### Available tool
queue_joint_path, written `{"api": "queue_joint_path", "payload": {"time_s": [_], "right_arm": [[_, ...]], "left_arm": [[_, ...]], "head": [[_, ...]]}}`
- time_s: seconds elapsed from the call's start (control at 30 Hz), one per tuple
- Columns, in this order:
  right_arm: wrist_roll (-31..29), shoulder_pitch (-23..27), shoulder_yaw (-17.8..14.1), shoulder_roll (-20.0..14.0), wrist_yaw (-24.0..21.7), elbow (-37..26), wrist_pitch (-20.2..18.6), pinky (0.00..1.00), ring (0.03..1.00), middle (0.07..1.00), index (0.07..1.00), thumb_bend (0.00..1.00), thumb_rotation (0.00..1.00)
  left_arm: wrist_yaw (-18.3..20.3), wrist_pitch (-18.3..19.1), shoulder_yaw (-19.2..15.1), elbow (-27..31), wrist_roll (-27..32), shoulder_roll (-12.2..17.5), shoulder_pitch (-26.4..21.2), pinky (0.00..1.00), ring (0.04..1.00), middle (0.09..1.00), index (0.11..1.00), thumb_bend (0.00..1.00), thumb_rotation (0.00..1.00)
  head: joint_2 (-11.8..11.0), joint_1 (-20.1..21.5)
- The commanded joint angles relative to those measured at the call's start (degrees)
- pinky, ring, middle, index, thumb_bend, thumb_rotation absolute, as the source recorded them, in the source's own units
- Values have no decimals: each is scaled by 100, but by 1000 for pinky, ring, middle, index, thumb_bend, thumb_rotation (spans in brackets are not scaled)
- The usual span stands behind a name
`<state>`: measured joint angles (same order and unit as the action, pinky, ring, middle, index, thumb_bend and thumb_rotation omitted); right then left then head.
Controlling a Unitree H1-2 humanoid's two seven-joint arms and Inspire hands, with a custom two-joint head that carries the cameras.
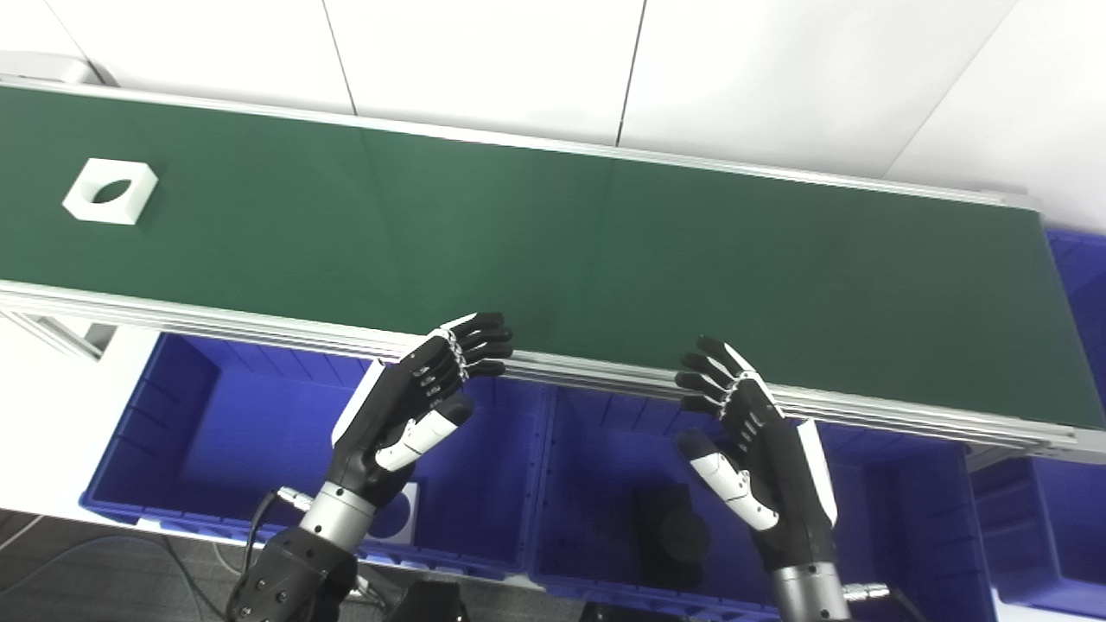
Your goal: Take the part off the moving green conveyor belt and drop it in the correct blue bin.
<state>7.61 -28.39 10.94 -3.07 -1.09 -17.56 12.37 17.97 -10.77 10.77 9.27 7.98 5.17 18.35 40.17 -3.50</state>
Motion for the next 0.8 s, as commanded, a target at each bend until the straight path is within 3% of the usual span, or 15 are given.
{"api": "queue_joint_path", "payload": {"time_s": [0.0,0.47,0.77], "right_arm": [[-16,24,-24,-8,5,-54,385,701,772,817,871,588,614],[-96,119,-60,-23,-6,243,647,696,773,821,880,553,635],[-98,145,-89,-17,4,421,753,693,774,821,885,543,658]], "left_arm": [[-46,-254,11,147,-22,-34,-31,748,784,810,816,805,645],[-80,120,-234,708,-165,266,-269,744,774,806,826,797,621],[-117,366,-395,1021,-325,440,-463,739,762,794,827,802,618]], "head": [[-11,-52],[-401,-609],[-826,-994]]}}
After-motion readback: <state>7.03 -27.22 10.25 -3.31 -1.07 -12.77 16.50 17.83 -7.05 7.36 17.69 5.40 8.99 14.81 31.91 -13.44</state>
